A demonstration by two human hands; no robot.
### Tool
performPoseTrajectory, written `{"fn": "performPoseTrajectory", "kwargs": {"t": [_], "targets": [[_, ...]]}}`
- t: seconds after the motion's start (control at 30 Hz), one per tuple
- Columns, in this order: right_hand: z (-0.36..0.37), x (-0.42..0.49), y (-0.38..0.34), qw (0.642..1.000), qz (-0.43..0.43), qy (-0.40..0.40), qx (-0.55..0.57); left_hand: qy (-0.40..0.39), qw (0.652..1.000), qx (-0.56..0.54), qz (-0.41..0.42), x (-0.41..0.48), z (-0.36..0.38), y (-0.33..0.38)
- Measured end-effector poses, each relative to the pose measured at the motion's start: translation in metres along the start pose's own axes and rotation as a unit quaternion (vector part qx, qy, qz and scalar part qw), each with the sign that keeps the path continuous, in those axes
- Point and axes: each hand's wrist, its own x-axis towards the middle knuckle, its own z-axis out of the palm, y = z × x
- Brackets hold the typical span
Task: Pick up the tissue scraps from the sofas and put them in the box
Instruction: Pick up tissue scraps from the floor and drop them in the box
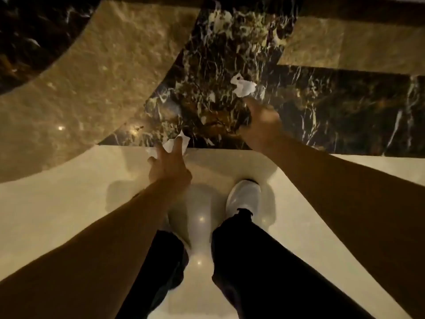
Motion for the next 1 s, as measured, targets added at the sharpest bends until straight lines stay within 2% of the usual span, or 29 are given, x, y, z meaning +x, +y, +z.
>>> {"fn": "performPoseTrajectory", "kwargs": {"t": [0.1,0.17,0.27,0.37,0.5,0.53,0.6,0.63,0.7,0.87,1.0], "targets": [[0.014,0.054,0.012,0.997,-0.056,-0.012,-0.05,0.031,0.999,0.012,0.005,0.028,0.025,-0.011],[0.023,0.084,0.022,0.986,-0.094,-0.032,-0.131,0.043,0.998,0.045,0.023,0.047,0.045,-0.018],[0.038,0.111,0.035,0.966,-0.122,-0.028,-0.226,0.087,0.986,0.115,0.079,0.076,0.059,-0.018],[0.03,0.119,0.032,0.954,-0.154,-0.001,-0.256,0.037,0.981,0.125,0.142,0.1,0.043,-0.011],[0.007,0.118,0.031,0.925,-0.255,-0.038,-0.277,-0.011,0.989,0.035,0.142,0.117,0.016,0.009],[0.001,0.119,0.028,0.934,-0.249,-0.064,-0.249,-0.029,0.987,0.039,0.152,0.12,0.011,0.014],[-0.011,0.123,0.015,0.954,-0.227,-0.055,-0.187,-0.072,0.983,0.023,0.17,0.124,0.001,0.022],[-0.017,0.121,0.003,0.95,-0.22,-0.075,-0.208,-0.079,0.98,0.036,0.18,0.125,-0.003,0.024],[-0.031,0.119,-0.008,0.953,-0.203,-0.088,-0.207,-0.047,0.976,0.063,0.201,0.121,-0.011,0.03],[-0.087,0.081,-0.025,0.974,-0.18,-0.023,-0.137,0.0,0.975,0.075,0.209,0.083,-0.049,0.054],[-0.159,0.007,-0.055,0.976,-0.154,-0.025,-0.155,0.006,0.972,0.103,0.21,-0.006,-0.119,0.08]]}}
